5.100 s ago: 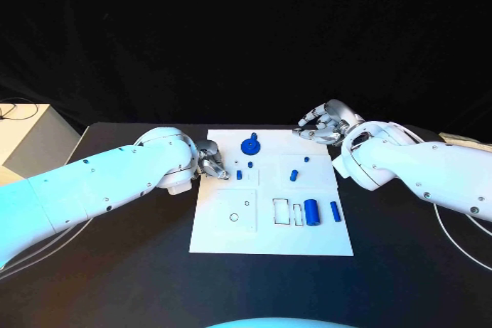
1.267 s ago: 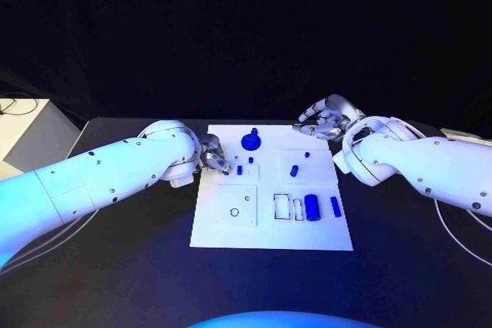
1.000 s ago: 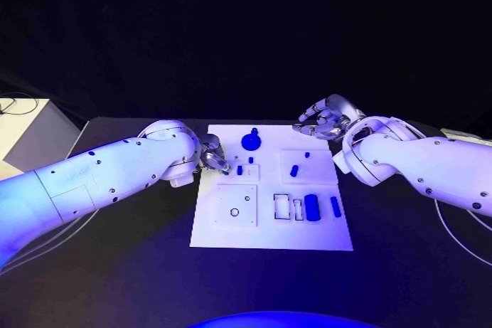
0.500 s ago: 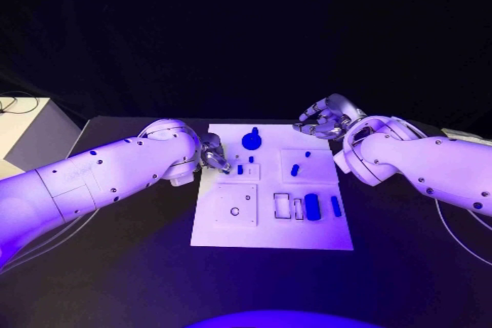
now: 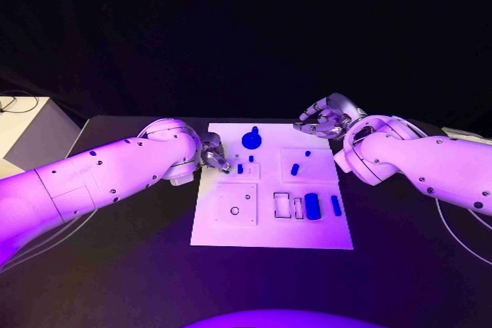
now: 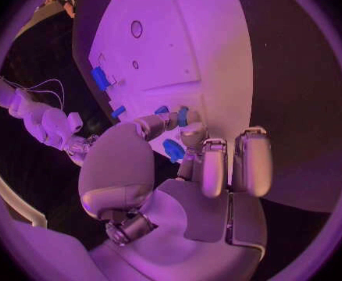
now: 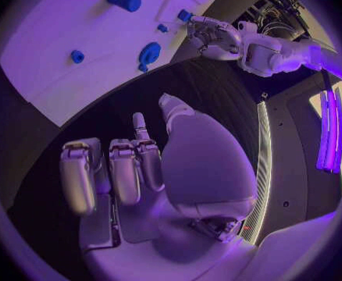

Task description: Assemble the parts on the task board

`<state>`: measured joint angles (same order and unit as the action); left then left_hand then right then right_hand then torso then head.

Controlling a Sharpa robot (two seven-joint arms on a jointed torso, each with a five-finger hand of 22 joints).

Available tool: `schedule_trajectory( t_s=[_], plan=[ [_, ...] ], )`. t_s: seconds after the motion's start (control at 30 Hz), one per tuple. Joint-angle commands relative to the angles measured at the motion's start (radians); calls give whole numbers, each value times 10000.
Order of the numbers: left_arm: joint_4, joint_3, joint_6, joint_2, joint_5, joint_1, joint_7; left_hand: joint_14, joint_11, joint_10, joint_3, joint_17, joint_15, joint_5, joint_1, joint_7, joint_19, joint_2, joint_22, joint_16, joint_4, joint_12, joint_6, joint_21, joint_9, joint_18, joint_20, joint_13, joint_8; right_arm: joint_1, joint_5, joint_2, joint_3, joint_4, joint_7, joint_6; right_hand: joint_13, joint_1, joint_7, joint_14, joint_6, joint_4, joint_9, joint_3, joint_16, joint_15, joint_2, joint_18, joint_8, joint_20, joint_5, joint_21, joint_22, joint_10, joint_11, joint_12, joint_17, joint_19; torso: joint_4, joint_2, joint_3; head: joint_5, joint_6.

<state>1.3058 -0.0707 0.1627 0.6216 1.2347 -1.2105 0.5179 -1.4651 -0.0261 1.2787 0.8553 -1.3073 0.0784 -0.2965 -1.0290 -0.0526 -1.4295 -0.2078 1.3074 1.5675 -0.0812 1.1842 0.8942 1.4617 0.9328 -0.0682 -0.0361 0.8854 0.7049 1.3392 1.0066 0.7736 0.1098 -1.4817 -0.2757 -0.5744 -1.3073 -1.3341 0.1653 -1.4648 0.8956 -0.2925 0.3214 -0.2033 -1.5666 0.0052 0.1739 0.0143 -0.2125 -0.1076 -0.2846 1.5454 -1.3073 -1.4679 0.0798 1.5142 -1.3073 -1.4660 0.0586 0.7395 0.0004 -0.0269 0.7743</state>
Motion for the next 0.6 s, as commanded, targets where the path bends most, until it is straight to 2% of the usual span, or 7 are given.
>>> schedule_trajectory(
  t_s=[0.03,0.23,0.37,0.6],
  plan=[
    [38,41,250,4,127,56,151,-1057,-15,30,945,-2635,19,-30,-426,70,-71,394,611,33,967,17,-2,45,5,184,30,7,50,-3,100,6,-3,-24,44,93,-2031,70,-11,-1027,-64,20,13,-54,8,17,12,-63,-63,-11,-55,-54,-2426,-382,18,-22,-2502,-912,5,-1,5,7,12],
    [51,51,383,8,-27,56,137,-1057,-1,64,897,-2635,10,-5,-373,58,-60,340,596,33,954,47,9,37,-9,180,29,62,41,-3,100,13,-3,-29,42,94,-2031,70,-11,-1027,-64,20,13,-54,8,17,12,-63,-63,-11,-55,-54,-2426,-382,18,-22,-2502,-912,11,-14,10,10,24],
    [24,58,411,3,-108,55,131,-1057,-11,144,551,-2635,4,67,-112,97,-54,201,595,33,759,88,43,29,-53,180,17,124,18,-3,100,16,-3,-30,38,102,-2028,83,-12,-1025,-65,20,13,-57,11,16,12,-61,-67,-11,-58,-60,-2422,-378,17,-25,-2495,-910,17,-10,7,9,15],
    [-49,66,396,-23,-223,56,124,-1057,-70,148,-70,-2635,52,129,366,182,-55,130,596,33,220,86,149,14,-168,180,53,140,-40,-3,106,13,-3,-20,3,140,-2020,79,-13,-1024,-65,26,13,-65,12,16,8,-59,-70,-10,-64,-70,-2415,-370,16,-32,-2490,-905,4,-16,12,3,4]
  ],
)
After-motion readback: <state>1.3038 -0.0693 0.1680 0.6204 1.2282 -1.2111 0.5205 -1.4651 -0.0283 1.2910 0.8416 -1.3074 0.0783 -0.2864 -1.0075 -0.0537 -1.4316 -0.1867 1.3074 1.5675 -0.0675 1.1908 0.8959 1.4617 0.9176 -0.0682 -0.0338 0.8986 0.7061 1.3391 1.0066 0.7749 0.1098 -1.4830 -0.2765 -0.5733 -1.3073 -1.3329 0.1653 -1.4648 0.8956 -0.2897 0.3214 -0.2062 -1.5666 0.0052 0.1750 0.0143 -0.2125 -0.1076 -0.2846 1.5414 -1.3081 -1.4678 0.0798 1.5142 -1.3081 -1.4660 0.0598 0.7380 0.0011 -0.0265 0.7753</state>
